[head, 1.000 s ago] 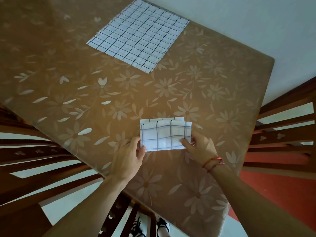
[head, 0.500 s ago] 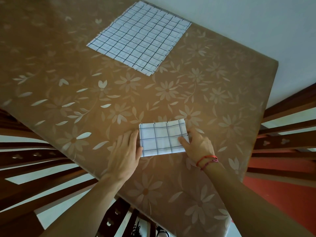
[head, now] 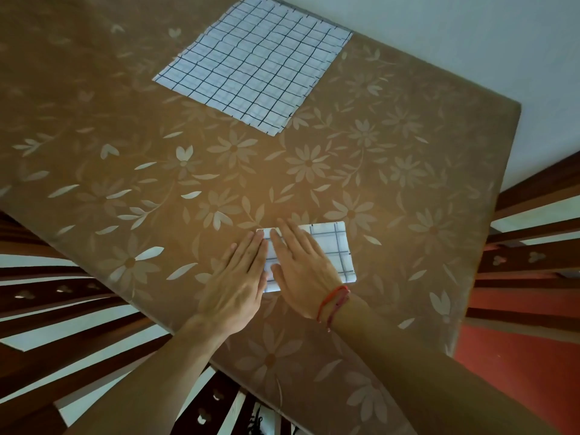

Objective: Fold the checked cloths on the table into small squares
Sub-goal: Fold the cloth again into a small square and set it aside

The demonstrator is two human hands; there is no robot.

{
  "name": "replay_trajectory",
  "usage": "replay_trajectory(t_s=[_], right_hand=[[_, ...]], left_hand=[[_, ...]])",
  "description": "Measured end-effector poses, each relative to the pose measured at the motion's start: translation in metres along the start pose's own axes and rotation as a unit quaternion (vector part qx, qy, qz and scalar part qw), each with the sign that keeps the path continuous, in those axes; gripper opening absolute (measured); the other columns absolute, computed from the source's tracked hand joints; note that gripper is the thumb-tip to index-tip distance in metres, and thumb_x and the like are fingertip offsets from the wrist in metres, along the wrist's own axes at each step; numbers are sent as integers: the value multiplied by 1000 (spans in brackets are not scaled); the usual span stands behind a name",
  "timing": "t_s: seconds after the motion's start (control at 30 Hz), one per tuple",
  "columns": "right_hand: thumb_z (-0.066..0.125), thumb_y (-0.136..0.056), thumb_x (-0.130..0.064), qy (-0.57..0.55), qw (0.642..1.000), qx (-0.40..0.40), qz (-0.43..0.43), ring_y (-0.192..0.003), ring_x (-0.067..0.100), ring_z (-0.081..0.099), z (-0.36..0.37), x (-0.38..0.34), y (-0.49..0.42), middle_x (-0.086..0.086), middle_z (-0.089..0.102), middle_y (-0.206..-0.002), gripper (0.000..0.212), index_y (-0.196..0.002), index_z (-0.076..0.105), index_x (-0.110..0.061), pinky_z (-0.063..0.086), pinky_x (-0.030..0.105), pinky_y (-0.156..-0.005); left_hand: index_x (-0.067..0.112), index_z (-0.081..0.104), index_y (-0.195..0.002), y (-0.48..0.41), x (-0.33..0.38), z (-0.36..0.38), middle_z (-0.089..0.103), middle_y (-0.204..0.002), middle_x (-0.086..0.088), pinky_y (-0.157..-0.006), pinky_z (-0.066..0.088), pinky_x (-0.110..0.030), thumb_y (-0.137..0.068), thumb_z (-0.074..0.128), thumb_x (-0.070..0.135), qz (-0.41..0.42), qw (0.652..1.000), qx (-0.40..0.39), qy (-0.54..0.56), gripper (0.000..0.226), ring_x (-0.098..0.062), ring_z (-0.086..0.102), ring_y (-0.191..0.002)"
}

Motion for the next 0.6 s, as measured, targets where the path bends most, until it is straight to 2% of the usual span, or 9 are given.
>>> replay_trajectory(t_s=[0.17, 0.27, 0.43, 0.6], right_hand=[[20, -101, -34, 11, 998, -62, -28, -149, 26, 9, 28, -6, -5, 16, 15, -159, 58, -150, 24, -1, 17, 43, -120], [14, -103, -41, 21, 995, -87, -34, -149, 25, 5, 37, 2, -5, 15, 11, -160, 63, -150, 22, -2, 16, 43, -120], [16, -102, -45, 41, 995, -90, -19, -149, 24, 2, 40, 11, -3, 13, 8, -161, 64, -152, 18, -6, 14, 43, -121], [17, -97, -61, 37, 993, -110, 27, -149, 20, -4, 35, 38, 7, 10, 0, -162, 79, -154, 7, -8, 6, 42, -122]], left_hand=[[3, 23, -152, 2, -4, 9, 20, -161, -11, -119, 16, -39, -103, 17, 32, -3, 1000, -12, -17, 58, -19, 14, -149], [3, 21, -152, 3, -4, 10, 16, -161, -10, -120, 17, -40, -103, 15, 34, -4, 1000, -14, -14, 58, -19, 10, -150], [2, 21, -152, 2, -5, 11, 16, -161, -12, -119, 21, -41, -104, 12, 36, 2, 1000, -17, -21, 60, -20, 11, -150], [0, 23, -151, 1, -4, 9, 18, -160, -14, -118, 22, -41, -103, 14, 36, 5, 1000, -17, -20, 60, -22, 15, -149]])
Point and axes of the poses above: each hand's wrist, its own y-axis away from the middle knuckle, its own z-axis out of the palm, x = y × z, the point moved 9 cm from there along -y, towards the middle knuckle
